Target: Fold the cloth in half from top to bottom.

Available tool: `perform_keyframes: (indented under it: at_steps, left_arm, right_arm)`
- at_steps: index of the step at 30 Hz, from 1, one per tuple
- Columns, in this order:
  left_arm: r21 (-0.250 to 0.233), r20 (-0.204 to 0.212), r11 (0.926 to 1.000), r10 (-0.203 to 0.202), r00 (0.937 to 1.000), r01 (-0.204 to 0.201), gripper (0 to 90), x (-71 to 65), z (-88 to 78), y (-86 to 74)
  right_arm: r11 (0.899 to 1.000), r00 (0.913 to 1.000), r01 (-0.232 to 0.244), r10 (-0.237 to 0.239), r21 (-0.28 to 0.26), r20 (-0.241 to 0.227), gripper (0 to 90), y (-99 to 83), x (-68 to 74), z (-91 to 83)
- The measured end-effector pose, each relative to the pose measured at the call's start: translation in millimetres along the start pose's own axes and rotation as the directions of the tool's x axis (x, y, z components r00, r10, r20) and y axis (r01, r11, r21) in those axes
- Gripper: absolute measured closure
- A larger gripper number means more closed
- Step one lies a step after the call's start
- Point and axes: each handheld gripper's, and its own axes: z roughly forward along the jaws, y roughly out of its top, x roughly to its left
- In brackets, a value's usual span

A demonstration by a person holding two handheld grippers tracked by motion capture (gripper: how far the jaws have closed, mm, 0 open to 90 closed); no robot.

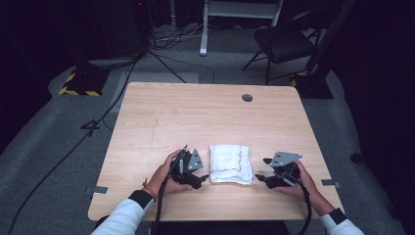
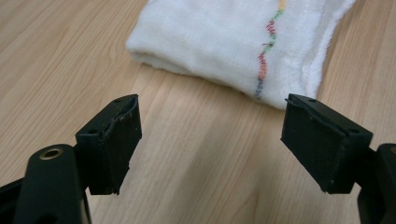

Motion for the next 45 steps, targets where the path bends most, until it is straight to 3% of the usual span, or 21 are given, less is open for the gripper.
perform_keyframes:
  at_steps: [8, 17, 21, 22, 30, 33, 37, 40, 45]
  left_arm:
    - [0.03, -0.054, 0.9995, 0.01, 0.9985, -0.009, 20.3, 4.0, -12.4, -10.7]
    - [0.068, -0.097, 0.9977, 0.008, 0.9952, -0.001, 19.9, 6.3, -26.4, -25.0]
    - [0.073, -0.117, 0.9971, -0.012, 0.9931, 0.021, 19.6, 10.9, -34.6, -34.2]
    - [0.075, -0.125, 0.9961, -0.035, 0.9916, 0.045, 19.5, 12.6, -38.5, -38.9]
    - [0.089, -0.152, 0.9938, -0.052, 0.9871, 0.066, 18.3, 17.5, -48.8, -55.2]
    - [0.08, -0.166, 0.9955, -0.038, 0.9854, 0.052, 18.3, 21.2, -52.3, -64.9]
    - [0.054, -0.164, 0.9939, -0.086, 0.9827, 0.096, 18.0, 30.6, -58.3, -77.6]
    - [0.044, -0.155, 0.9905, -0.122, 0.9803, 0.13, 17.9, 35.4, -63.9, -86.4]
    - [0.055, -0.148, 0.9879, -0.136, 0.9797, 0.145, 17.9, 37.0, -65.4, -93.8]
  right_arm:
    - [0.999, 0.999, -0.034, 0.034, -0.01, 0.03, 29.5, -7.8, -5.4, -12.2]
    - [0.998, 0.9919, -0.058, 0.059, -0.009, 0.113, 29.2, -26.6, -16.2, -31.1]
    - [0.998, 0.9891, -0.069, 0.069, -0.007, 0.13, 29.3, -34.2, -19.2, -36.7]
    - [0.997, 0.9872, -0.079, 0.079, -0.005, 0.139, 29.4, -39.0, -20.7, -39.8]
    - [0.994, 0.981, -0.106, 0.103, 0.011, 0.165, 29.5, -55.5, -25.4, -47.7]
    - [0.992, 0.977, -0.128, 0.123, 0.014, 0.174, 29.5, -63.1, -26.9, -50.9]
    - [0.988, 0.9753, -0.154, 0.153, -0.008, 0.159, 29.8, -75.3, -30.2, -55.9]
    - [0.978, 0.9641, -0.208, 0.209, -0.02, 0.164, 30.0, -89.8, -35.5, -60.2]
    - [0.959, 0.9422, -0.281, 0.282, -0.032, 0.181, 30.6, -107.9, -39.6, -63.5]
